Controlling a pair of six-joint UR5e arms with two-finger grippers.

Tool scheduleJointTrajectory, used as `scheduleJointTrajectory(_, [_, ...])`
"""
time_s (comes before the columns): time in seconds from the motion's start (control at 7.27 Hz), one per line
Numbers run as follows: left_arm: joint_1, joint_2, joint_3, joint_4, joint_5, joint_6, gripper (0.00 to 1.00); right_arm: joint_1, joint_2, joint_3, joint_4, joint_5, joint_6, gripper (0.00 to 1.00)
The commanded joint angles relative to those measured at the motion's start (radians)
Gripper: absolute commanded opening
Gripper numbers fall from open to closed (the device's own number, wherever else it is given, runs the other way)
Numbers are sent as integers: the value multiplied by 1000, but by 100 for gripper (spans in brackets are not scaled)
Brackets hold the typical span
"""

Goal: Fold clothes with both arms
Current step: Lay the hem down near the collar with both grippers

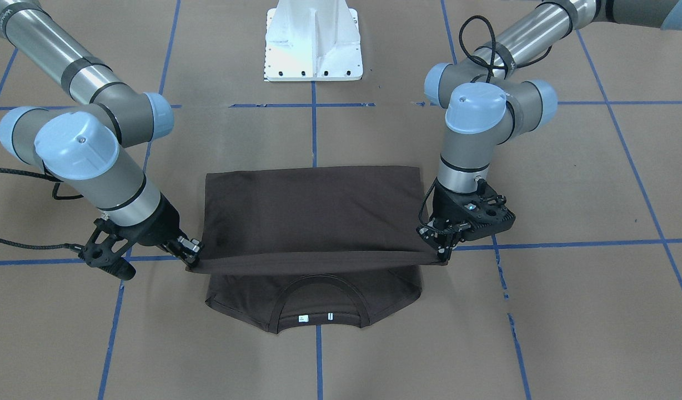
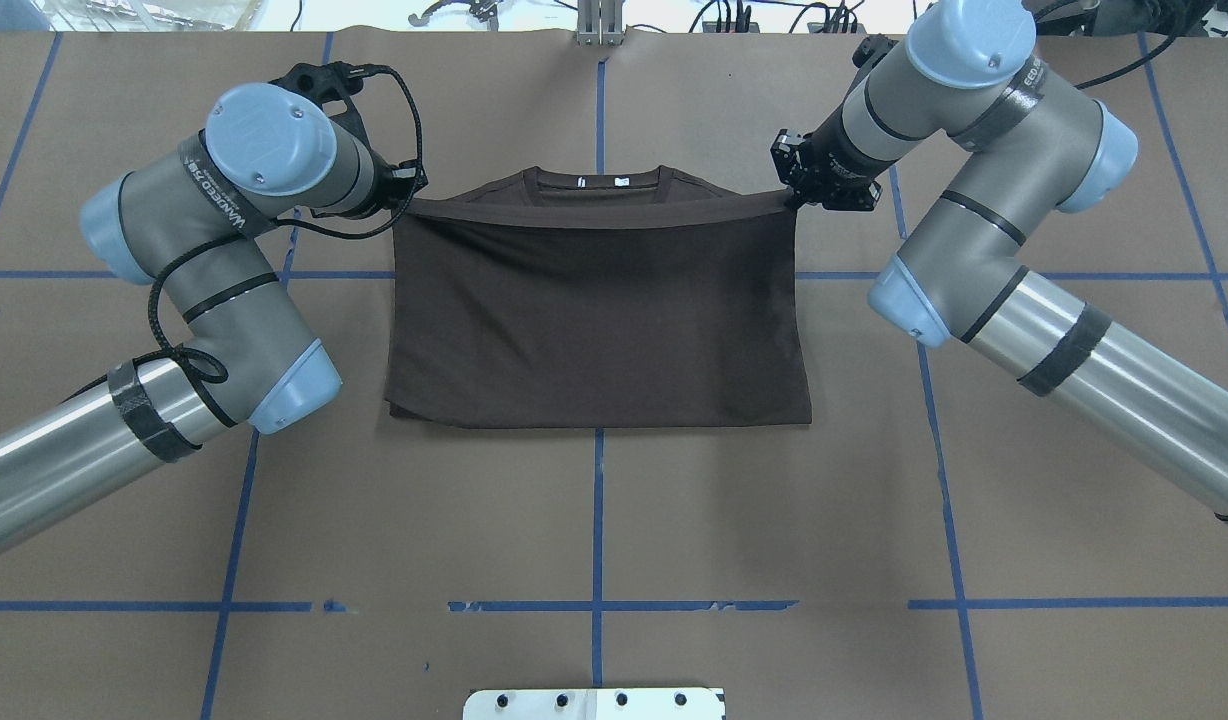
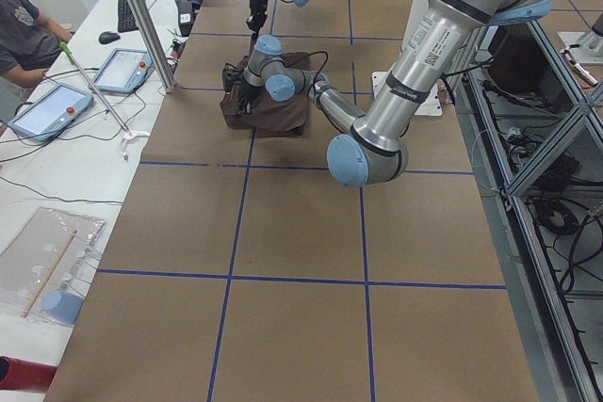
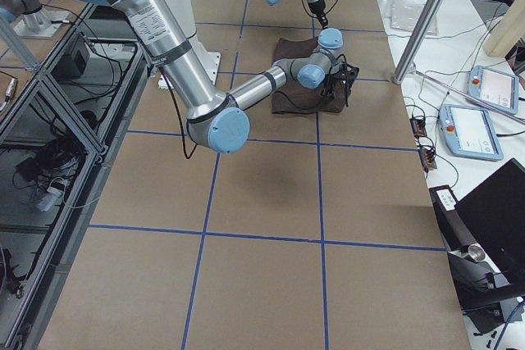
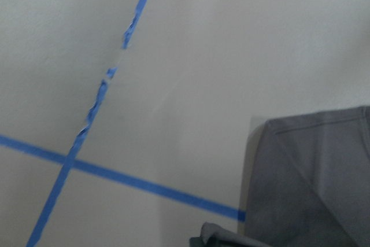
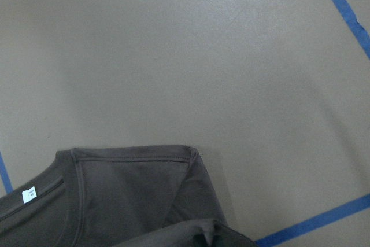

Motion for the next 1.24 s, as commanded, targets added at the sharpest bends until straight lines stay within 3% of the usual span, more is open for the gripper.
scheduleJointTrajectory(0.0, [-3, -8, 53, -50, 13, 0, 0, 6, 34, -62, 21, -1, 0, 0])
scheduleJointTrajectory(1.1, [-31, -80, 151, -60, 17, 0, 0, 44, 111, -171, 21, -1, -2, 0])
